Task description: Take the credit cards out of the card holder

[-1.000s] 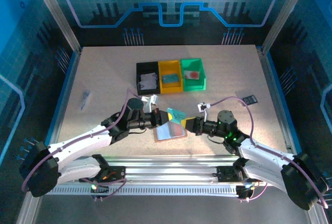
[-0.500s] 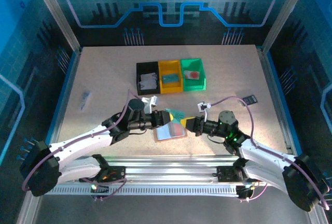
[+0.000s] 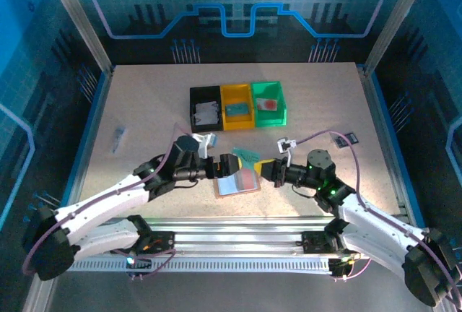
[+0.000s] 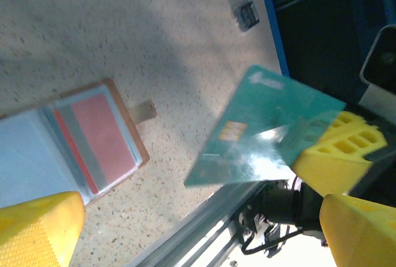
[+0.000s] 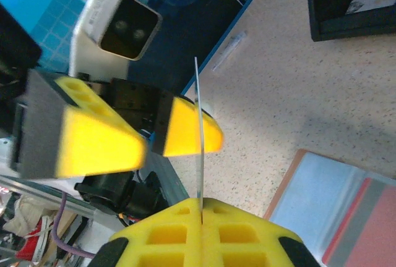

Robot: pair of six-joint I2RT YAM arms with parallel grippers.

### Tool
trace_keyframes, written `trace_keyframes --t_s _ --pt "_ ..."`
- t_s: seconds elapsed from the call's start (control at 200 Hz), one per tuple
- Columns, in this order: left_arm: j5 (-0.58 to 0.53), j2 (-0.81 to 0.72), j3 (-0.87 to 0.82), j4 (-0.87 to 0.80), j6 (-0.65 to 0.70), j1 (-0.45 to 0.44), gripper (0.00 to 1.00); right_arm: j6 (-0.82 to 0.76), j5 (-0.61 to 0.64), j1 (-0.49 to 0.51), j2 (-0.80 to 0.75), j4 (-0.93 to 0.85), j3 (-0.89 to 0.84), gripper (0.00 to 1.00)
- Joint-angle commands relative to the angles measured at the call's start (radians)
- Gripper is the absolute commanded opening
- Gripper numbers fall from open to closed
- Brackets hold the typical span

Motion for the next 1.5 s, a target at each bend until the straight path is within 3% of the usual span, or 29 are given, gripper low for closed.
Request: trace_keyframes --t_s 0.0,0.15,0.325,0.45,0.535,0.725,1.126,1.496 --pt "-0.087 -0.050 0.080 -0.178 0.114 0.030 0.99 -0.066 0.011 -0.034 -0.029 -0.171 0.054 0.00" --pt "-0.185 -0.040 0.216 -0.399 0.206 0.080 0.99 -0.112 -0.011 -0.090 -0.017 -0.302 0.126 0.00" --pt "-0.316 0.014 0.391 -0.626 0.361 0.123 0.99 -0.223 -0.016 -0.121 0.078 -0.515 0.323 0.00" --pt "-0.465 0.013 0.394 -0.664 0.449 0.129 0.99 -0.270 0.023 -0.128 0.181 -0.651 0.468 0.00" --pt "-0.561 -0.019 0.328 -0.630 0.438 0.128 0.99 -0.278 0.040 -0.135 0.252 -0.717 0.546 0.00" --pt "-0.544 -0.083 0.187 -0.528 0.434 0.130 0.99 -0.304 0.069 -0.152 0.405 -0.837 0.735 0.00" --pt "-0.574 -0.064 0.185 -0.517 0.450 0.133 0.99 -0.348 0.145 -0.188 0.785 -0.984 1.102 0.00" --pt "-0.576 -0.054 0.176 -0.512 0.462 0.132 0.99 -0.386 0.127 -0.212 1.174 -1.091 1.445 0.00"
